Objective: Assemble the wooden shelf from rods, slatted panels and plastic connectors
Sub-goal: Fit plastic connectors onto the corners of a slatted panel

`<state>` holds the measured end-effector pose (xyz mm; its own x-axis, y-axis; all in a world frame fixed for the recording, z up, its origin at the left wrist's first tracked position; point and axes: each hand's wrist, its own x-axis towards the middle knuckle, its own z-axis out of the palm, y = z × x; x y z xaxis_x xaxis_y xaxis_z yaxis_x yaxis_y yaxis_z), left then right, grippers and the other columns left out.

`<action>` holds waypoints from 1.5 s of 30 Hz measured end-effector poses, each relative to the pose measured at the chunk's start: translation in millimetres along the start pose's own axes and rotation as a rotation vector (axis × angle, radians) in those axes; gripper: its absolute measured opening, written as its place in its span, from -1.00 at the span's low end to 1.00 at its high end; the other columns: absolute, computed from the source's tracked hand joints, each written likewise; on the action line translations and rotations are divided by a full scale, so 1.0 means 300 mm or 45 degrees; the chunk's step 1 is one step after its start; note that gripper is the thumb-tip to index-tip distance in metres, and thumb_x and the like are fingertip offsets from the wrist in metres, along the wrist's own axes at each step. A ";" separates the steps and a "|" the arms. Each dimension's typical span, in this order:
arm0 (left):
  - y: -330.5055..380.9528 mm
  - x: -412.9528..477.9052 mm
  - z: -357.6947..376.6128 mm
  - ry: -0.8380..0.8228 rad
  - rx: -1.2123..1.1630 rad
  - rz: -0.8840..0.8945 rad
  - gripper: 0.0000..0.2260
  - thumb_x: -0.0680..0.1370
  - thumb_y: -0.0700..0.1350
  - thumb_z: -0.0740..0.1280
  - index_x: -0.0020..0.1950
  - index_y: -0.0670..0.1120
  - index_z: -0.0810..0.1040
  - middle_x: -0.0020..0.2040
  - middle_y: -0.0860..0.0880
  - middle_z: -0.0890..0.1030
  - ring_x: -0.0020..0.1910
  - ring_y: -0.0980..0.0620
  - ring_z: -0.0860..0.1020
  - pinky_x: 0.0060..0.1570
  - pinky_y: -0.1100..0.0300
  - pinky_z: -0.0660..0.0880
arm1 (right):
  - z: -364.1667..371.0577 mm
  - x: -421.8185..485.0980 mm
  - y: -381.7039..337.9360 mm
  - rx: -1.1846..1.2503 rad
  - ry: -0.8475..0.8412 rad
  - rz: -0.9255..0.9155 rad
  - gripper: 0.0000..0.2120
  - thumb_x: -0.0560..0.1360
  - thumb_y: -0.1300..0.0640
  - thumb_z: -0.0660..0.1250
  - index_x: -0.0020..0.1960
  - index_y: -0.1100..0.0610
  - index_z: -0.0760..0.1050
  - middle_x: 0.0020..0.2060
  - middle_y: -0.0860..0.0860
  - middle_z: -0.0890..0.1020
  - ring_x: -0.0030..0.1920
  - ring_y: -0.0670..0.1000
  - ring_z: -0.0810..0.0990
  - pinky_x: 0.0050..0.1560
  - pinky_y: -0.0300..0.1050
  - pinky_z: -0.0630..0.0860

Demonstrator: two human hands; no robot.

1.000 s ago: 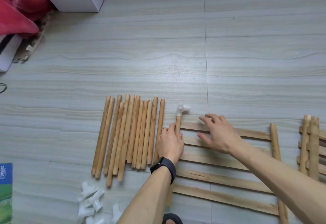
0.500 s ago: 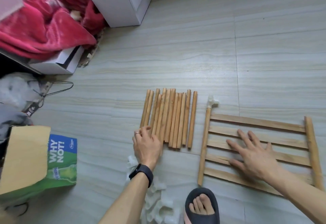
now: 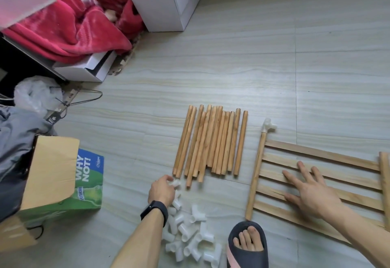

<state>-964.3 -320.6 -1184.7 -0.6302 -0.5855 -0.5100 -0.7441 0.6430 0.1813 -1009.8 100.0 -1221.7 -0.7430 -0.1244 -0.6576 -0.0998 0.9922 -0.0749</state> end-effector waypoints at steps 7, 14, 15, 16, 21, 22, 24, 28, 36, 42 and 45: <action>0.319 -0.115 -0.101 0.070 -0.680 0.472 -0.84 0.53 0.06 0.48 0.08 0.12 0.61 0.01 0.19 0.61 0.08 0.20 0.57 -0.02 0.32 0.48 | -0.159 -0.009 -0.022 -0.004 -0.181 -0.058 -0.26 0.55 -0.41 0.14 0.64 -0.20 0.02 0.66 0.05 -0.04 0.61 0.21 0.08 0.54 0.12 0.21; 0.753 -0.368 0.068 -0.276 -0.719 0.986 -0.76 0.44 0.04 0.58 0.03 0.14 0.60 -0.01 0.23 0.66 -0.01 0.34 0.58 -0.10 0.43 0.51 | -0.423 -0.125 -0.021 1.741 -0.153 -0.137 -0.41 0.41 -0.45 0.28 0.29 -0.13 0.52 0.13 0.03 0.69 0.03 0.03 0.73 0.01 -0.10 0.60; 0.784 -0.397 0.103 -0.302 -0.707 1.016 -0.76 0.44 0.04 0.58 0.02 0.14 0.59 -0.02 0.22 0.66 -0.06 0.29 0.59 -0.12 0.41 0.51 | -0.421 -0.139 -0.001 1.875 -0.123 -0.150 -0.45 0.45 -0.37 0.33 0.32 -0.09 0.50 0.10 0.03 0.70 0.00 0.05 0.74 -0.04 -0.11 0.61; 0.807 -0.419 0.138 -0.315 -0.695 1.038 -0.77 0.44 0.04 0.57 0.01 0.16 0.58 -0.04 0.23 0.66 -0.11 0.26 0.60 -0.15 0.40 0.50 | -0.406 -0.151 0.019 1.969 -0.081 -0.147 -0.50 0.50 -0.25 0.38 0.35 -0.06 0.46 0.08 0.03 0.70 -0.03 0.07 0.75 -0.08 -0.11 0.62; 0.841 -0.471 0.290 -0.362 -0.477 1.193 -0.79 0.46 0.09 0.51 0.01 0.24 0.54 -0.04 0.32 0.63 -0.17 0.27 0.61 -0.23 0.35 0.50 | -0.248 -0.162 0.117 2.121 0.141 -0.023 -0.84 0.61 0.10 0.38 0.18 0.09 0.58 0.05 0.10 0.73 -0.03 0.08 0.72 0.05 -0.05 0.63; 0.845 -0.481 0.311 -0.376 -0.446 1.203 -0.78 0.47 0.11 0.50 0.02 0.25 0.52 -0.05 0.31 0.63 -0.17 0.28 0.61 -0.23 0.33 0.52 | -0.224 -0.158 0.137 2.140 0.155 -0.011 -0.86 0.61 0.15 0.39 0.15 0.12 0.59 0.02 0.11 0.74 -0.03 0.08 0.71 0.06 -0.05 0.63; 0.857 -0.491 0.348 -0.396 -0.421 1.180 -0.78 0.48 0.11 0.49 0.02 0.28 0.49 -0.07 0.29 0.64 -0.16 0.29 0.62 -0.19 0.28 0.57 | -0.191 -0.150 0.180 2.160 0.202 0.038 -0.85 0.58 0.20 0.41 0.14 0.20 0.59 -0.02 0.13 0.74 -0.08 0.05 0.70 0.01 -0.10 0.64; 0.883 -0.477 0.400 -0.406 -0.262 1.131 -0.75 0.52 0.10 0.42 0.16 0.19 0.49 0.13 0.18 0.61 0.05 0.23 0.57 0.06 0.12 0.57 | -0.166 -0.129 0.271 2.174 0.270 0.142 -0.89 0.55 0.25 0.44 0.07 0.23 0.60 -0.13 0.07 0.69 -0.15 0.04 0.70 0.00 -0.08 0.64; 0.870 -0.366 0.449 -0.298 0.829 1.069 -0.16 0.55 0.22 0.35 0.65 0.15 -0.12 0.65 -0.12 -0.24 0.63 -0.20 -0.18 0.56 -0.18 -0.04 | -0.169 -0.096 0.505 1.788 0.511 0.289 -0.91 0.51 -0.04 0.49 -0.02 -0.06 0.65 -0.21 -0.15 0.71 -0.24 -0.21 0.65 -0.27 -0.29 0.56; 0.853 -0.336 0.454 -0.317 0.983 1.105 -0.10 0.54 0.16 0.43 0.64 0.20 -0.16 0.65 -0.07 -0.28 0.64 -0.16 -0.11 0.52 -0.20 0.17 | -0.178 -0.022 0.604 1.547 0.608 0.433 -0.85 0.54 0.09 0.46 0.09 0.08 0.60 -0.05 0.06 0.69 -0.07 0.05 0.68 0.05 0.04 0.61; 0.871 -0.331 0.448 -0.300 1.019 1.109 -0.14 0.55 0.11 0.43 0.64 0.19 -0.11 0.66 -0.09 -0.21 0.62 -0.17 -0.01 0.45 -0.16 0.28 | -0.210 0.007 0.631 1.427 0.693 0.474 -0.81 0.56 0.07 0.44 0.14 0.08 0.58 0.06 0.08 0.67 0.09 0.10 0.64 0.20 0.09 0.57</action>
<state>-1066.2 -28.1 -1199.7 -0.7344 0.2480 -0.6318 0.3116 0.9502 0.0108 -1071.9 287.0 -1190.2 -0.8043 0.4327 -0.4073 0.5767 0.4031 -0.7106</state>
